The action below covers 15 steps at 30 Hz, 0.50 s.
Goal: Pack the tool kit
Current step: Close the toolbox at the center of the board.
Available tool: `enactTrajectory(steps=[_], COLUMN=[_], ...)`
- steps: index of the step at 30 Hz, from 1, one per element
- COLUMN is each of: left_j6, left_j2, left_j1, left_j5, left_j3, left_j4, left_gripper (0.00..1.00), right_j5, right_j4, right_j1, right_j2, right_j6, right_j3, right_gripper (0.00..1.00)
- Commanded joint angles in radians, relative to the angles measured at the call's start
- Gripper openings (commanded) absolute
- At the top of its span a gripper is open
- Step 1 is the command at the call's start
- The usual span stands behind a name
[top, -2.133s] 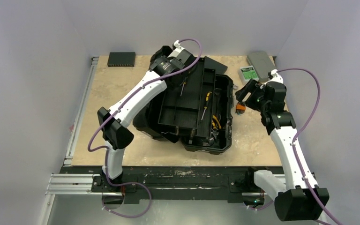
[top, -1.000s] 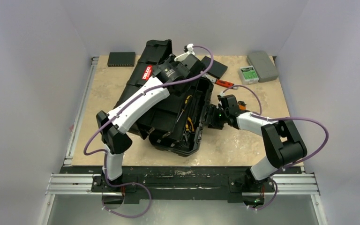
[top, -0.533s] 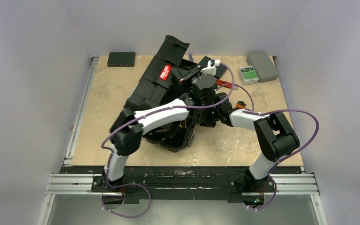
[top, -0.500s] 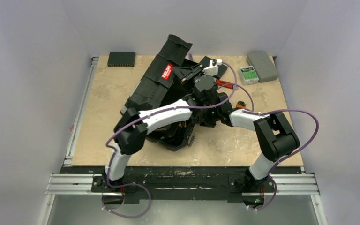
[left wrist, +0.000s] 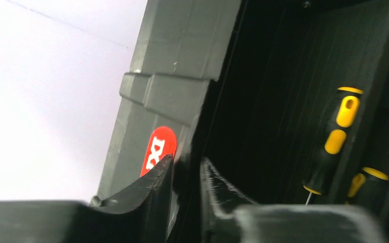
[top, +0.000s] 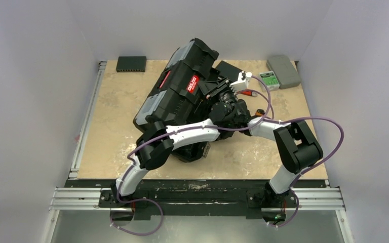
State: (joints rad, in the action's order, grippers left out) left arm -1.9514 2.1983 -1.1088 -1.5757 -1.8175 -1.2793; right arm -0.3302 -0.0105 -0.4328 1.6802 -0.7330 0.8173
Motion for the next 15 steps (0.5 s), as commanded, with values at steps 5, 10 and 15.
enactTrajectory(steps=[5, 10, 15], left_j6=[0.223, 0.250, 0.296], left_j2=[-0.240, -0.258, -0.318], left_j1=[-0.153, -0.153, -0.166], left_j5=[-0.075, -0.075, -0.075], left_j3=[0.093, 0.121, 0.161], left_j4=[-0.150, -0.150, -0.150], left_gripper=[0.92, 0.95, 0.95], right_j5=[-0.035, -0.026, -0.016], right_j4=[-0.093, -0.079, -0.070], right_j1=[-0.026, -0.027, -0.026], right_j2=[0.028, 0.027, 0.027], right_j6=[0.036, 0.041, 0.047], right_j3=[0.092, 0.100, 0.100], right_gripper=[0.51, 0.51, 0.51])
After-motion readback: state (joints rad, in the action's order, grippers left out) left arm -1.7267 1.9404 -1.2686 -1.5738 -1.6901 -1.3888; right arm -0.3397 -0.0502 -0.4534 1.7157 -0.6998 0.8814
